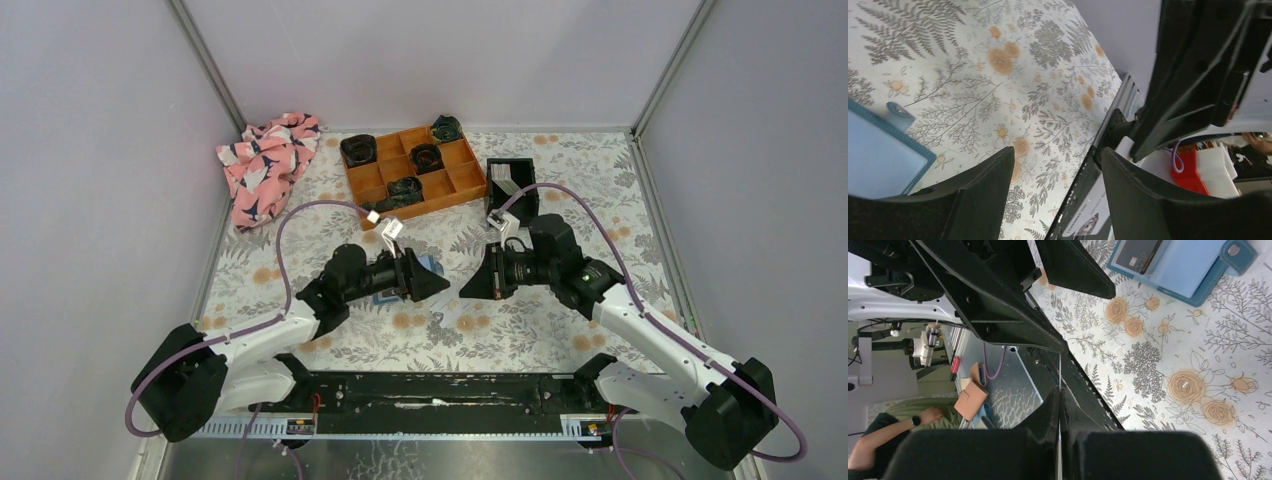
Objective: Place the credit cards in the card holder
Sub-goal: Pick up the credit card from the storage box.
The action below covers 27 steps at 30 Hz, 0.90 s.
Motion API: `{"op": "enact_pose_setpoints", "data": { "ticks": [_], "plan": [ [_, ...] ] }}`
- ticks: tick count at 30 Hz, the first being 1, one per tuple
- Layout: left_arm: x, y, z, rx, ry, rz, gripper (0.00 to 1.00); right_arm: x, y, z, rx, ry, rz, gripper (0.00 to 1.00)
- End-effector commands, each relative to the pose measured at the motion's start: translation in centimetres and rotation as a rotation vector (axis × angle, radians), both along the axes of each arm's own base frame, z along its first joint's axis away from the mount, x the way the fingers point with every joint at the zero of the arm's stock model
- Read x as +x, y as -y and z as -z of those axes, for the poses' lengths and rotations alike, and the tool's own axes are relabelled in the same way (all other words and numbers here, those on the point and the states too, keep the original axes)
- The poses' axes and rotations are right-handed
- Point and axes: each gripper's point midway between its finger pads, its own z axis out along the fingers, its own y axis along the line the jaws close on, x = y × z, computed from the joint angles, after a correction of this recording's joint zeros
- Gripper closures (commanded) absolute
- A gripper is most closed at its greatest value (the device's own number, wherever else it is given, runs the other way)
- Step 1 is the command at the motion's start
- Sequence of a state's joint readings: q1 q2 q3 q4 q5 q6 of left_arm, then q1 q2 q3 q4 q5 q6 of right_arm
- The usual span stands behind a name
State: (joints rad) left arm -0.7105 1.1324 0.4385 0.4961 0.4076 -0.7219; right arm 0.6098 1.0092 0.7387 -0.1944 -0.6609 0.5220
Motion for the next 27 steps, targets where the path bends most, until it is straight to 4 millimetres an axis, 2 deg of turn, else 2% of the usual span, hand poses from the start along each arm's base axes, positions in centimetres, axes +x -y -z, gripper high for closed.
{"op": "enact_pose_setpoints", "data": {
  "ticks": [1,14,27],
  "plan": [
    [-1.1,0.4,-2.2,-0.085,0.094,0.082,0.3,-0.9,-1.0,-1.5,0.082,0.01,-0.072,1.0],
    [-2.0,-1.4,-1.7,-0.115,0.099,0.055,0.35,-1.0,-1.3,-0.6,0.095,-0.02,-0.08,1.0],
    [-3.5,-0.9,-0.9,-0.127,0.064,0.157,0.39,-0.6,-2.2,-0.1,0.108,-0.05,-0.12,1.0]
  ]
}}
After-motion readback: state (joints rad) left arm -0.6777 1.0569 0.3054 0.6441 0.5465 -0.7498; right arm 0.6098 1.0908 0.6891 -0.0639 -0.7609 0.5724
